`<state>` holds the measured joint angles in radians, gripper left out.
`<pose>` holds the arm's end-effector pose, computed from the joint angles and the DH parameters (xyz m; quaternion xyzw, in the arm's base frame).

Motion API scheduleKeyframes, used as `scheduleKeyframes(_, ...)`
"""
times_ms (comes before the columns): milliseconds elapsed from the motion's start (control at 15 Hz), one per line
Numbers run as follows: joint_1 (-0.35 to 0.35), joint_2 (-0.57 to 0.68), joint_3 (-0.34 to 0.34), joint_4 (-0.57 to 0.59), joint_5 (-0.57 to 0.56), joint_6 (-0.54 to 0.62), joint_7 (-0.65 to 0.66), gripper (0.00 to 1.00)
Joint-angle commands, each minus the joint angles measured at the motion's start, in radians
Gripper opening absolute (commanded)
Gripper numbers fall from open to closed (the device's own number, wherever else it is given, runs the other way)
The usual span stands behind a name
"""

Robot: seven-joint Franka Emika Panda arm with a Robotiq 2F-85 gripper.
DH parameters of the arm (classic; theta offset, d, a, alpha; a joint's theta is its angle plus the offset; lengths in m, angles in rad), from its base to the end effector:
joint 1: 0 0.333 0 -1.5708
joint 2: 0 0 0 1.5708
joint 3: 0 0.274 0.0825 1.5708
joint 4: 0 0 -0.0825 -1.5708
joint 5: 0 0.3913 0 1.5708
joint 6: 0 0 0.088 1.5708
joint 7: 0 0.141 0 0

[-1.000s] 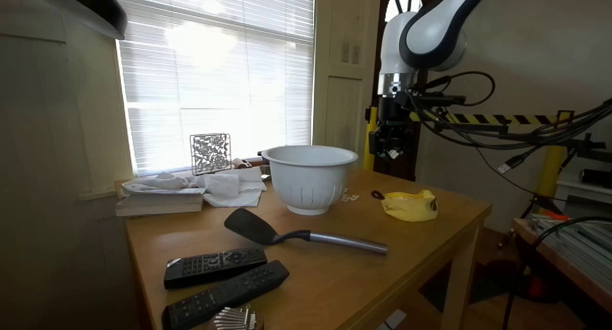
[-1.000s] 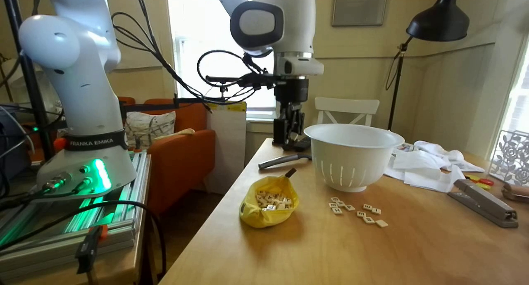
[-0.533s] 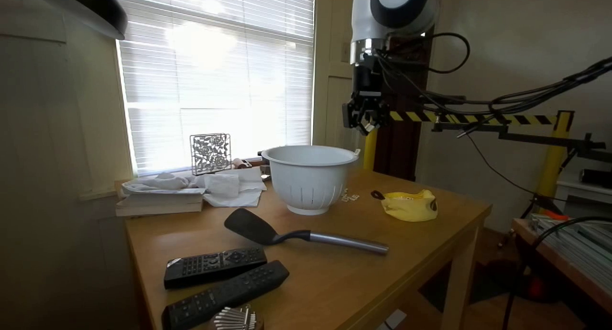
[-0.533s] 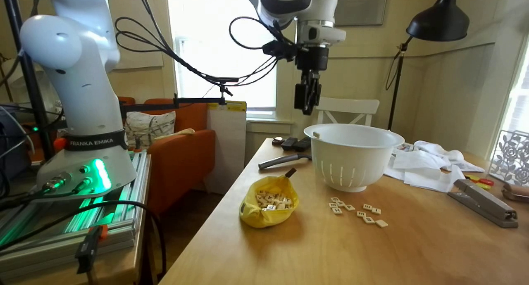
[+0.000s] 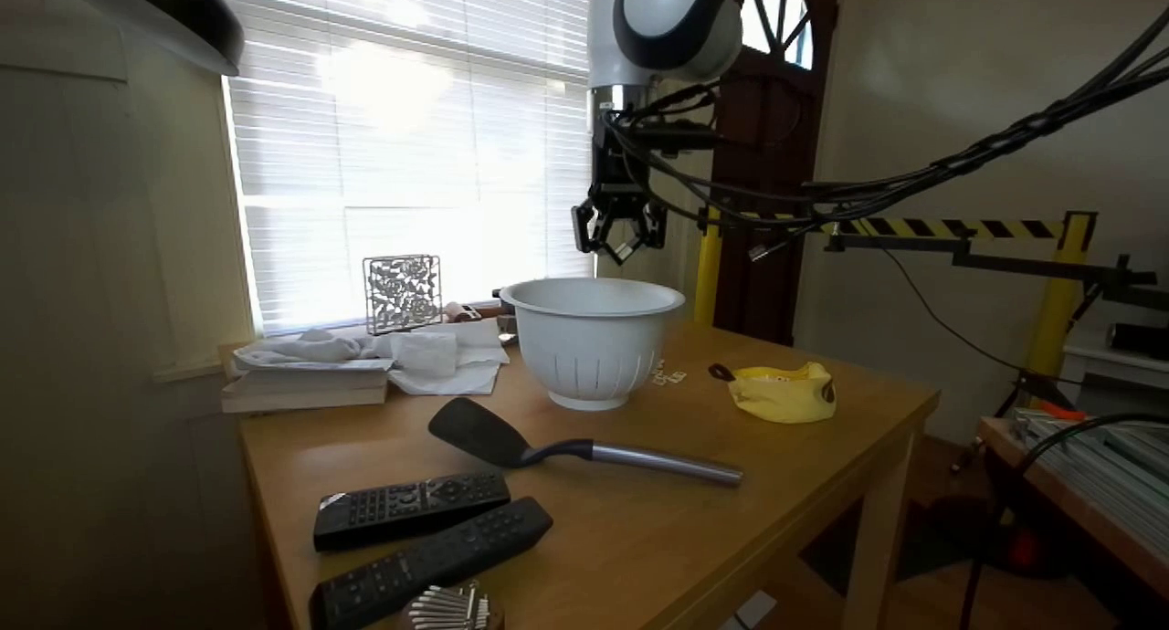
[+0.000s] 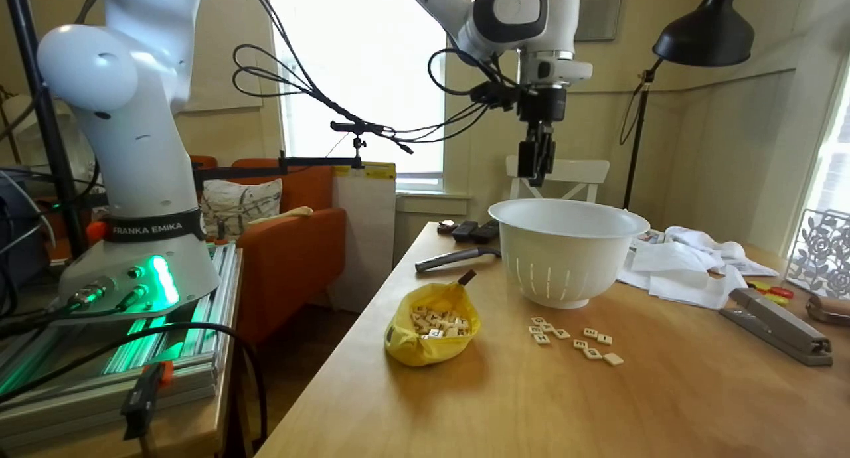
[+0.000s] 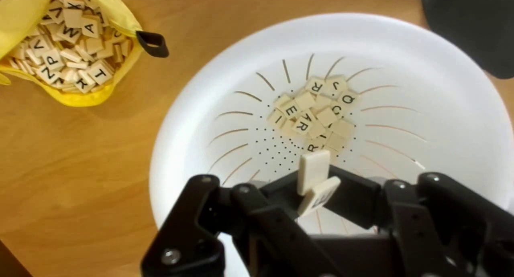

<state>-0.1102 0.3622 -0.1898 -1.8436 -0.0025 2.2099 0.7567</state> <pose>0.5999 -0.1831 0.2576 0.8666 -0.4978 0.0129 0.0323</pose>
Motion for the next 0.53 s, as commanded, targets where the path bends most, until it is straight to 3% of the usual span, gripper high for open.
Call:
scheduleKeyframes(0, 0.001, 0.161, -0.011, 0.191, 0.026, -0.010, 0.061, 0.00)
scheduleKeyframes(67, 0.001, 0.195, -0.015, 0.223, 0.026, 0.004, 0.078, 0.00)
scheduleKeyframes(133, 0.001, 0.219, -0.015, 0.250, 0.027, 0.010, 0.086, 0.25)
scheduleKeyframes(267, 0.007, 0.249, -0.020, 0.267, 0.020, 0.072, 0.105, 0.33)
scheduleKeyframes(467, 0.028, 0.244, -0.046, 0.224, -0.007, 0.205, 0.135, 0.53)
